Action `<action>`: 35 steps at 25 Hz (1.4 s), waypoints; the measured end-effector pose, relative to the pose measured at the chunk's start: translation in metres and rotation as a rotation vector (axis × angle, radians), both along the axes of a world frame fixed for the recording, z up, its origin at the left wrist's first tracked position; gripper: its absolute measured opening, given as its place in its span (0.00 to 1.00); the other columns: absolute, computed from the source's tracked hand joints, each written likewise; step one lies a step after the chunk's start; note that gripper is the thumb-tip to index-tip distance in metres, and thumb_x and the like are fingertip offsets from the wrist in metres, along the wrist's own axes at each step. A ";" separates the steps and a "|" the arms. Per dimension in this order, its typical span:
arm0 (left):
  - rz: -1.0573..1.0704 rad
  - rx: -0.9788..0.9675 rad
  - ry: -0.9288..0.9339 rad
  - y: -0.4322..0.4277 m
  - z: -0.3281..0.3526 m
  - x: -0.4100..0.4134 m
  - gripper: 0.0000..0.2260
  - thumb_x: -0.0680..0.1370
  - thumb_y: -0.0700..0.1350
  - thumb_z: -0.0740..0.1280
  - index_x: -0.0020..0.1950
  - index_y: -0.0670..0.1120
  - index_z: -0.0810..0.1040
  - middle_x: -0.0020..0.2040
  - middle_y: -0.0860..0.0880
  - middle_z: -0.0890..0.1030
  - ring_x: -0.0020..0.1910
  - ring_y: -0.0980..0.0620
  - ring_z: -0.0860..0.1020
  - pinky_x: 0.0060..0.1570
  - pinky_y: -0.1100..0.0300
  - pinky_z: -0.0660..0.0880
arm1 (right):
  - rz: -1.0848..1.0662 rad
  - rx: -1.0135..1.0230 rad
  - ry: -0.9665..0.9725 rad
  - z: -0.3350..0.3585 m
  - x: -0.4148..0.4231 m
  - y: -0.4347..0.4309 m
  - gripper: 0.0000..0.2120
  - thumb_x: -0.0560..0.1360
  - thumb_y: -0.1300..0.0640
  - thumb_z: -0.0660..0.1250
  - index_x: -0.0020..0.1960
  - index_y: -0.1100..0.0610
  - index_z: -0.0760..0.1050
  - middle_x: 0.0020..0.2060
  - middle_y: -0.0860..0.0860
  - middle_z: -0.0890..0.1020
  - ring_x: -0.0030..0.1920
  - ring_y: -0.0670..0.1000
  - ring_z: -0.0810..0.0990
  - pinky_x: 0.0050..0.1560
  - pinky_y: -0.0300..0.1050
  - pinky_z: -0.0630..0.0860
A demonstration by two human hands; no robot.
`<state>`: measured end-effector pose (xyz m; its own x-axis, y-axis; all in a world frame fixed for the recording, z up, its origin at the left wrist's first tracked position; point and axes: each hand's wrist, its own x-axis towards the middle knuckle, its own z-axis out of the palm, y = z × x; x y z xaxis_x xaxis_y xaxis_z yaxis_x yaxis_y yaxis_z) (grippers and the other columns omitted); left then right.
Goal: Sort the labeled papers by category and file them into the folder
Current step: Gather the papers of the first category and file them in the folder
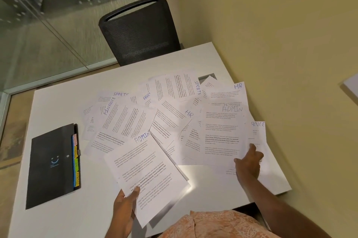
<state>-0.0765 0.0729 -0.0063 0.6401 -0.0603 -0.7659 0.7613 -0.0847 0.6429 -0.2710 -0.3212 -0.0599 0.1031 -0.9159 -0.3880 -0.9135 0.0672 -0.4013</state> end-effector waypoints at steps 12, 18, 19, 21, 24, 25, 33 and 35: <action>0.008 0.010 -0.003 0.001 0.012 -0.005 0.17 0.81 0.33 0.71 0.68 0.46 0.81 0.60 0.44 0.87 0.60 0.38 0.85 0.66 0.36 0.78 | -0.095 0.067 -0.121 0.019 -0.011 -0.012 0.03 0.79 0.62 0.72 0.49 0.58 0.79 0.52 0.57 0.81 0.43 0.61 0.82 0.43 0.53 0.81; -0.101 0.074 -0.001 0.005 0.022 -0.007 0.15 0.83 0.39 0.71 0.68 0.51 0.80 0.60 0.48 0.88 0.58 0.41 0.86 0.59 0.40 0.82 | -0.281 0.345 -0.539 0.045 0.002 -0.005 0.07 0.78 0.66 0.76 0.53 0.60 0.80 0.49 0.60 0.84 0.33 0.59 0.81 0.34 0.46 0.79; -0.114 0.073 0.000 0.005 0.023 -0.008 0.14 0.83 0.40 0.70 0.68 0.52 0.80 0.60 0.49 0.88 0.57 0.42 0.87 0.57 0.41 0.83 | -0.265 0.388 -0.563 0.049 0.005 -0.001 0.07 0.78 0.66 0.75 0.53 0.61 0.79 0.48 0.60 0.84 0.33 0.58 0.79 0.35 0.47 0.78; -0.133 0.052 0.005 0.005 0.027 -0.009 0.15 0.84 0.41 0.70 0.69 0.52 0.79 0.61 0.50 0.88 0.57 0.44 0.87 0.58 0.43 0.83 | -0.220 0.462 -0.583 0.056 0.015 0.014 0.08 0.78 0.66 0.75 0.54 0.62 0.79 0.47 0.61 0.85 0.32 0.58 0.79 0.37 0.50 0.79; -0.177 -0.001 0.016 0.007 0.033 -0.008 0.16 0.85 0.42 0.68 0.72 0.54 0.78 0.64 0.50 0.86 0.61 0.45 0.86 0.64 0.41 0.81 | -0.098 0.562 -0.588 0.066 0.032 0.046 0.09 0.79 0.66 0.75 0.57 0.65 0.79 0.45 0.63 0.84 0.34 0.59 0.81 0.40 0.54 0.79; -0.195 -0.022 0.020 0.009 0.035 -0.005 0.16 0.85 0.42 0.68 0.72 0.54 0.78 0.65 0.50 0.86 0.62 0.45 0.85 0.65 0.40 0.80 | -0.051 0.578 -0.579 0.068 0.039 0.061 0.09 0.79 0.66 0.75 0.57 0.64 0.79 0.45 0.61 0.84 0.34 0.59 0.82 0.41 0.55 0.79; -0.278 -0.186 0.034 0.030 0.052 0.028 0.21 0.84 0.41 0.69 0.76 0.53 0.73 0.69 0.48 0.83 0.66 0.42 0.83 0.64 0.37 0.80 | 0.237 0.605 -0.479 0.076 0.079 0.157 0.06 0.77 0.66 0.77 0.50 0.64 0.80 0.39 0.57 0.86 0.35 0.63 0.87 0.38 0.57 0.82; -0.321 -0.189 0.031 0.040 0.055 0.037 0.21 0.83 0.44 0.71 0.75 0.56 0.74 0.68 0.49 0.84 0.66 0.43 0.83 0.63 0.35 0.80 | 0.271 0.596 -0.462 0.077 0.091 0.178 0.05 0.78 0.66 0.76 0.49 0.64 0.80 0.40 0.56 0.87 0.36 0.64 0.88 0.39 0.56 0.82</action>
